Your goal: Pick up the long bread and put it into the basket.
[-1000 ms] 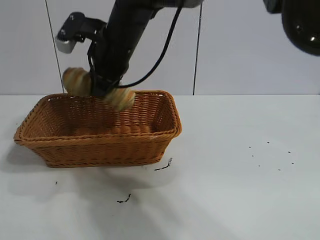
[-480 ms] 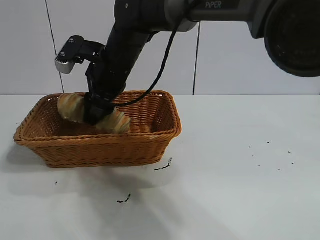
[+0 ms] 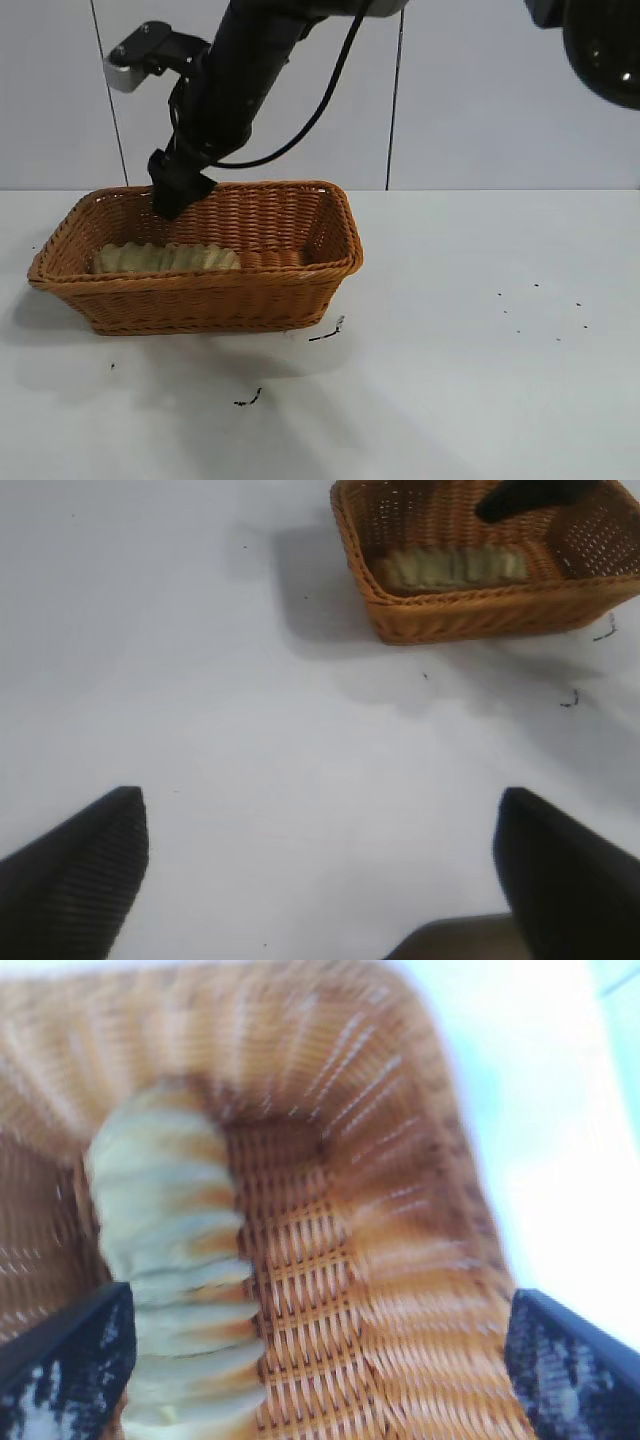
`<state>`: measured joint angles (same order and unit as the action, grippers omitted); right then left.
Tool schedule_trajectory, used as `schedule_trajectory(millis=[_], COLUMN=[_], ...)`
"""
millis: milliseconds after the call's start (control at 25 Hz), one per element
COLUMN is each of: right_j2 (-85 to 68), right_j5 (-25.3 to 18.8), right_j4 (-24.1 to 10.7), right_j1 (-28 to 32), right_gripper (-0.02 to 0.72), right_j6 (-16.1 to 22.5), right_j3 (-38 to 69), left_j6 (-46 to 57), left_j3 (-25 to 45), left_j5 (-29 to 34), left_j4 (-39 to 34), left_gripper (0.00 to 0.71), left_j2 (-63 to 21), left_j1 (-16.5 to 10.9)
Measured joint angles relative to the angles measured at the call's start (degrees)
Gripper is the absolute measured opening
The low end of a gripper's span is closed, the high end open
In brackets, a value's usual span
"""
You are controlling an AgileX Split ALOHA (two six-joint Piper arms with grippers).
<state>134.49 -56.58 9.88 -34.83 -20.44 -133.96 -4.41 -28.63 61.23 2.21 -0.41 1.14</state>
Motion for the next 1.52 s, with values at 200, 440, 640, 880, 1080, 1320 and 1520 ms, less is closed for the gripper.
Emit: schedule_trajectory(millis=[200,440,640,880,1080,1320,1520], right_j2=[-0.7,-0.6,-0.6,-0.6,-2.3,-13.5,-29.2], right_j5=[-2.6,-4.6,-7.7,-12.2,-13.0,-12.9,-12.9], right_j4=[-0.9,-2.6,-5.8,-6.3,-6.6,-6.5,-6.4], right_j1=[5.0,16.4,25.6,31.5,31.8,31.8,31.8], right_gripper=[0.69,0.69,0.69,0.69,0.69,0.69,0.69], right_j6=[5.9,12.1,14.0,14.0,14.0,14.0,14.0], right_j3=[-0.1,-0.1,-0.1,-0.1,1.5,12.4,31.2], left_j6=[0.0,0.0,0.0,0.0,0.0,0.0,0.0], left_j3=[0.0,0.0,0.0,0.0,0.0,0.0,0.0], left_j5=[0.0,0.0,0.0,0.0,0.0,0.0,0.0], left_j4=[0.0,0.0,0.0,0.0,0.0,0.0,0.0], left_gripper=[0.692,0.692,0.692,0.692,0.692,0.692,0.692], left_j2=[0.0,0.0,0.0,0.0,0.0,0.0,0.0], left_j1=[0.0,0.0,0.0,0.0,0.0,0.0,0.0])
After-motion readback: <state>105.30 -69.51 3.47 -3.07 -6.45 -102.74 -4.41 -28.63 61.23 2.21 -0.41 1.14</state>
